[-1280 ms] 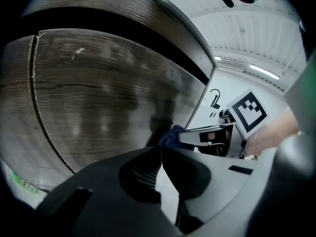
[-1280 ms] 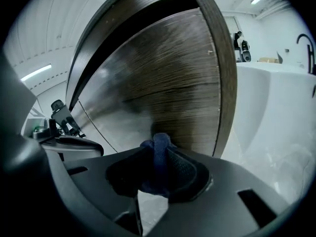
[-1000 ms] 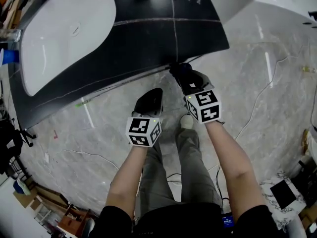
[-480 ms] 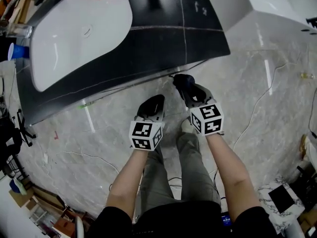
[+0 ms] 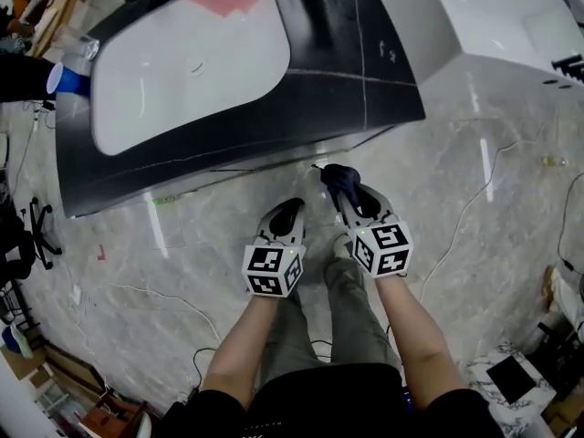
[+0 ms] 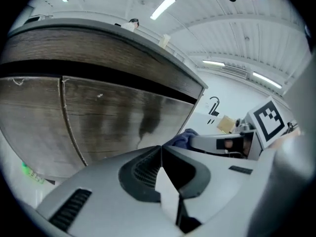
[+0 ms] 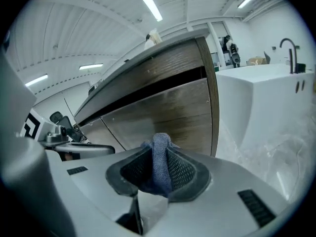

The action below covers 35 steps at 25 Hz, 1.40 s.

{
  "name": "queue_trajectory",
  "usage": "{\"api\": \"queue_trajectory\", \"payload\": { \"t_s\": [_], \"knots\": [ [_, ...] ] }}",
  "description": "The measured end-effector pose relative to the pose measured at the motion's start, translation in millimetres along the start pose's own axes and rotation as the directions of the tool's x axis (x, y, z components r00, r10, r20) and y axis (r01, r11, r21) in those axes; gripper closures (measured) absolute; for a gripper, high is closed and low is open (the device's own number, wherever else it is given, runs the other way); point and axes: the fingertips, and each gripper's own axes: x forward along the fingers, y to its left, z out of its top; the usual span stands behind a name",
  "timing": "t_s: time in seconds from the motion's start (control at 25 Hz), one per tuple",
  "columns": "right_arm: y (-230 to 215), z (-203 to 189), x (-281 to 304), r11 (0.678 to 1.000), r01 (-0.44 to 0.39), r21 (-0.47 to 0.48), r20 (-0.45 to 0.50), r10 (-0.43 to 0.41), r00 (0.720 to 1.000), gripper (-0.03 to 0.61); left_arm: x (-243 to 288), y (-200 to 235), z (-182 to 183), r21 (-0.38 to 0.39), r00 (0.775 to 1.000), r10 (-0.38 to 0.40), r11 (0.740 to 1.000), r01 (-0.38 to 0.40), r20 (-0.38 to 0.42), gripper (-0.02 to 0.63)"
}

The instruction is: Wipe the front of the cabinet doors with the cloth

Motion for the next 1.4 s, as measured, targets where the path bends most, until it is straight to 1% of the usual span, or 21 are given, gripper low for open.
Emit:
{"api": "queue_trajectory", "payload": {
  "t_s": [0.16, 0.4, 0.64, 0.84, 1.08, 1.4],
  "knots": [
    [21.1, 15.7, -15.9, 1.0, -0.003, 0.027, 0.043, 0.002, 0.999, 0.471, -26.9, -2.0, 2.5, 0.03, 1.0, -0.007, 1.0, 0.008, -0.013, 0.597],
    [52.8, 37.5, -33.8, 1.0, -0.015, -0.023, 0.064, 0.017, 0.998, 0.471, -63.6, 5.4, 15.7, 0.045, 1.0, -0.006, 0.999, 0.006, -0.004, 0.597],
    [75.8, 57.6, -57.7, 1.0, -0.014, -0.023, 0.104, 0.017, 0.994, 0.472, -93.3, 0.0, 42.9, 0.056, 0.999, -0.005, 0.998, 0.003, 0.037, 0.597],
    [100.9, 66.7, -73.6, 0.998, -0.05, -0.045, 0.112, 0.055, 0.992, 0.472, -121.2, -4.2, 59.5, 0.059, 0.998, -0.004, 0.998, 0.001, 0.067, 0.597],
    [124.2, 77.3, -89.6, 0.995, -0.077, -0.067, 0.119, 0.084, 0.989, 0.472, -150.5, -12.6, 63.2, 0.103, 0.997, -0.02, 0.995, 0.013, 0.068, 0.597],
    [158.5, 92.1, -107.9, 0.989, -0.12, -0.092, 0.131, 0.132, 0.983, 0.472, -176.5, -20.6, 82.7, 0.15, 0.993, -0.045, 0.988, 0.028, 0.113, 0.597]
  ]
}}
